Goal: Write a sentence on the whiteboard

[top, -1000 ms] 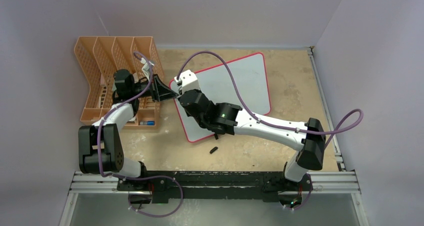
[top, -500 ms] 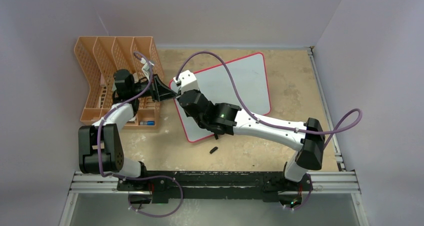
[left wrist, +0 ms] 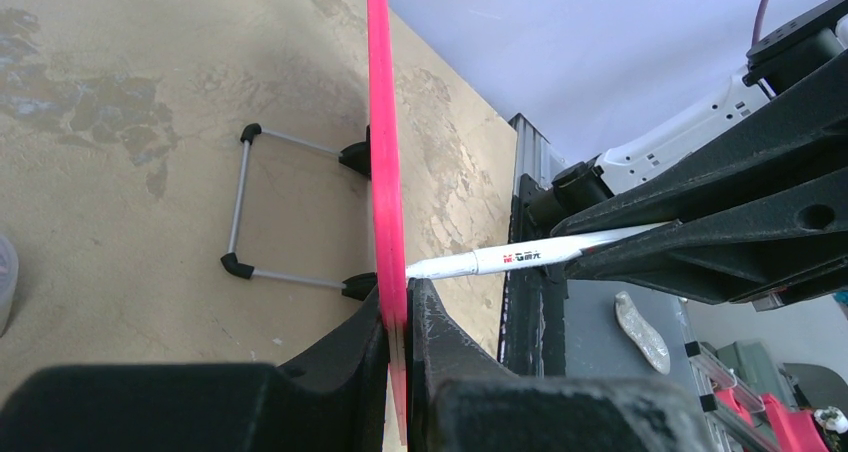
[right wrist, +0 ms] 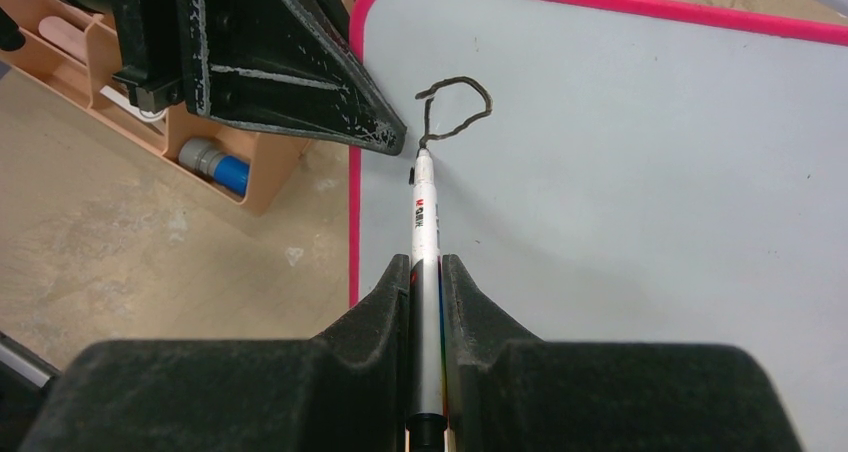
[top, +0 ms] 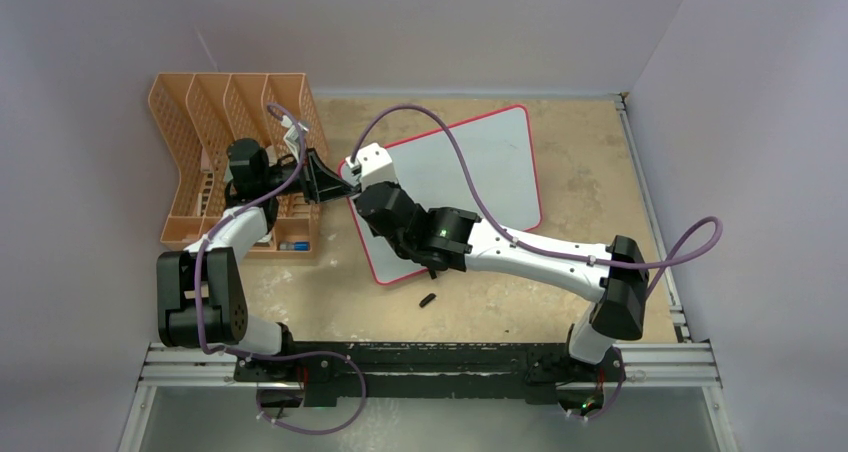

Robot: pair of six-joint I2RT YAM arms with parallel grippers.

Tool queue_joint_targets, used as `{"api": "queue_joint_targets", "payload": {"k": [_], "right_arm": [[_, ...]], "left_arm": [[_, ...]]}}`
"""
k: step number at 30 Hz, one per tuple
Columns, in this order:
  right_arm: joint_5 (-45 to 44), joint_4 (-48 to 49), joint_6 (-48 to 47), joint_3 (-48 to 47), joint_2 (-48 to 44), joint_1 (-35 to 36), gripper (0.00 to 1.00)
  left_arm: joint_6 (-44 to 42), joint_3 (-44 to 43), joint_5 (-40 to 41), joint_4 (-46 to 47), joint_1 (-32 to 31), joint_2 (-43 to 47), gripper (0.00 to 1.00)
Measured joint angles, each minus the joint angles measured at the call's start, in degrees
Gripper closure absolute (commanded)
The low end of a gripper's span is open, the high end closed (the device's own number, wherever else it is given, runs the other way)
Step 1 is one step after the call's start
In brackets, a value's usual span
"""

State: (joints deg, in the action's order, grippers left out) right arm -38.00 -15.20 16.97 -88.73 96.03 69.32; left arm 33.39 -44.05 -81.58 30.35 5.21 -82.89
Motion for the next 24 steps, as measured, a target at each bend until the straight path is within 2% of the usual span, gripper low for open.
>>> {"api": "queue_joint_targets", "payload": {"k": [24], "right_arm": [[-1.53,-2.47,2.1,2.84,-1.49,0.31,1.0]], "left_arm": [[-0.07,0.0,0.61,-0.24,-0.04,0.0,1.0]]}}
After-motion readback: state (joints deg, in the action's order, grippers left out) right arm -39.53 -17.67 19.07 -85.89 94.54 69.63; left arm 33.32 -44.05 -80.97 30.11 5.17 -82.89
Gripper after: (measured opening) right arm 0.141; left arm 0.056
